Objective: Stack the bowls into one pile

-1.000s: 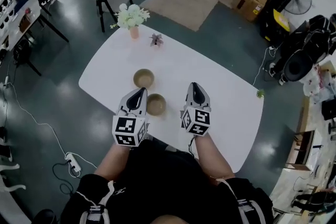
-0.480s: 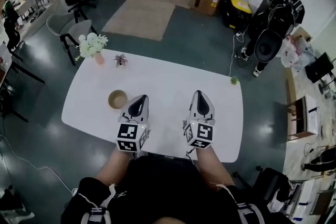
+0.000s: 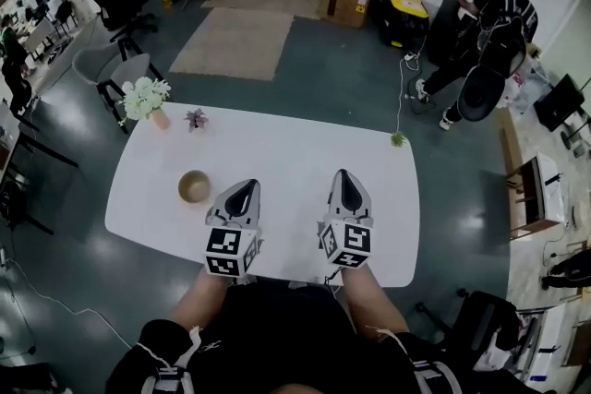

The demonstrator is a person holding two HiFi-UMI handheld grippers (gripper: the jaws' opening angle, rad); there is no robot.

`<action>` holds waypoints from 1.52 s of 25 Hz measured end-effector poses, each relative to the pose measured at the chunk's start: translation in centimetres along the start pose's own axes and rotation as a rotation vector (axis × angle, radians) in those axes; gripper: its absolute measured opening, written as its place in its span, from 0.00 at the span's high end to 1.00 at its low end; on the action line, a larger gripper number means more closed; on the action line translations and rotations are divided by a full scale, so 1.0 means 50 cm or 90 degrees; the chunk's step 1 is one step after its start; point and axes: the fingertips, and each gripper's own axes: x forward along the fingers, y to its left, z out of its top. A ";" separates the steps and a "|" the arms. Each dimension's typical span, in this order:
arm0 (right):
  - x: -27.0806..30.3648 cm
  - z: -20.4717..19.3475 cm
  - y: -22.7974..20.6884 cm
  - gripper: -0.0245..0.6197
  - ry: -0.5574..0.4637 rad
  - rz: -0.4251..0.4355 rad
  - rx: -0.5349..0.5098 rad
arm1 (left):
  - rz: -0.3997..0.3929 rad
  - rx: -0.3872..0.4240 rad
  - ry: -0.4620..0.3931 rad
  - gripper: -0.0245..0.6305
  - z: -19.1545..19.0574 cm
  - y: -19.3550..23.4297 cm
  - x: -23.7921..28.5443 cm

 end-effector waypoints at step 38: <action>0.093 -0.106 0.930 0.94 0.003 -0.086 -0.012 | -0.146 0.020 -0.002 0.94 -0.020 0.818 -0.377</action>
